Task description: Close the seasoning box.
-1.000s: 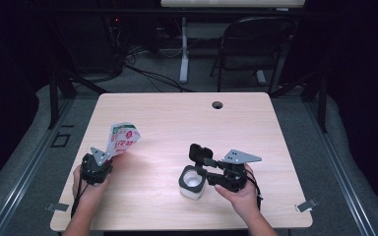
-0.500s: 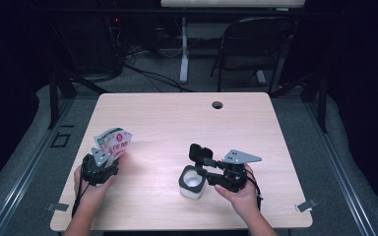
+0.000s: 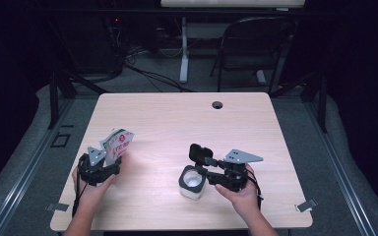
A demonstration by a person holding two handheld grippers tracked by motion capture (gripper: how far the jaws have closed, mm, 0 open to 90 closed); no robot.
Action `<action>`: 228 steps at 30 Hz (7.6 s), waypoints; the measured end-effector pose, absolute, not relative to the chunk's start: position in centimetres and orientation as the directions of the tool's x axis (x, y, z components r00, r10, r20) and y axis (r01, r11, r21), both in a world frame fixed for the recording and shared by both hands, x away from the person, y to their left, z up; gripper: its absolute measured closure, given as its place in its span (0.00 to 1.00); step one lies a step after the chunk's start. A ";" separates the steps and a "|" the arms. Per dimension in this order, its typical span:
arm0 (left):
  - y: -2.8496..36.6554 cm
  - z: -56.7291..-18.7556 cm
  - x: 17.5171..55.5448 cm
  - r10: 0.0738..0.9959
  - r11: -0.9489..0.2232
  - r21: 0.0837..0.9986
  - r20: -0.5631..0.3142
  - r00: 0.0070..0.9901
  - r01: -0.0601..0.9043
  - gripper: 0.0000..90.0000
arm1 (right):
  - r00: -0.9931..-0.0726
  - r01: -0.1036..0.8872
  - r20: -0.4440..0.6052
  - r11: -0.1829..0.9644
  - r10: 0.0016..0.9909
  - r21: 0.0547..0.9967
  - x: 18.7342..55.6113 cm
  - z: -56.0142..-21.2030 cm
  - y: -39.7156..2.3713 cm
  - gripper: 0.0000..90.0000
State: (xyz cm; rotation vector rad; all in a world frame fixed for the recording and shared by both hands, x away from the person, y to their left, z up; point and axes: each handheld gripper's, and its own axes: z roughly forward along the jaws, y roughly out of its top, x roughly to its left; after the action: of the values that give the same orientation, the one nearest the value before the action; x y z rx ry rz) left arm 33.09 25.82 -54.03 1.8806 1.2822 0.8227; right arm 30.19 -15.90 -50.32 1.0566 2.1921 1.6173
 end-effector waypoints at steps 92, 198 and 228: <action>16.4 -49.8 30.4 0.780 -0.325 0.865 0.017 0.626 0.382 0.46 | -0.578 0.449 0.262 0.033 0.773 0.893 30.1 -49.5 -21.2 0.88; 24.6 -50.0 27.9 0.927 -0.211 0.867 0.031 0.373 0.452 0.49 | -0.643 0.452 0.244 0.102 0.726 0.886 33.6 -49.3 -16.4 0.99; 23.8 -50.0 28.9 0.915 -0.218 0.870 0.024 0.403 0.443 0.49 | -0.697 0.451 0.209 0.193 0.686 0.872 31.5 -50.2 -14.7 0.94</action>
State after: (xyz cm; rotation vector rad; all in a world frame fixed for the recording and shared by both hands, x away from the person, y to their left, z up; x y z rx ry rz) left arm 28.89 23.79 -49.99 1.8258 1.1726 0.7127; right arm 31.54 -14.69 -50.18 1.0909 2.2395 1.5098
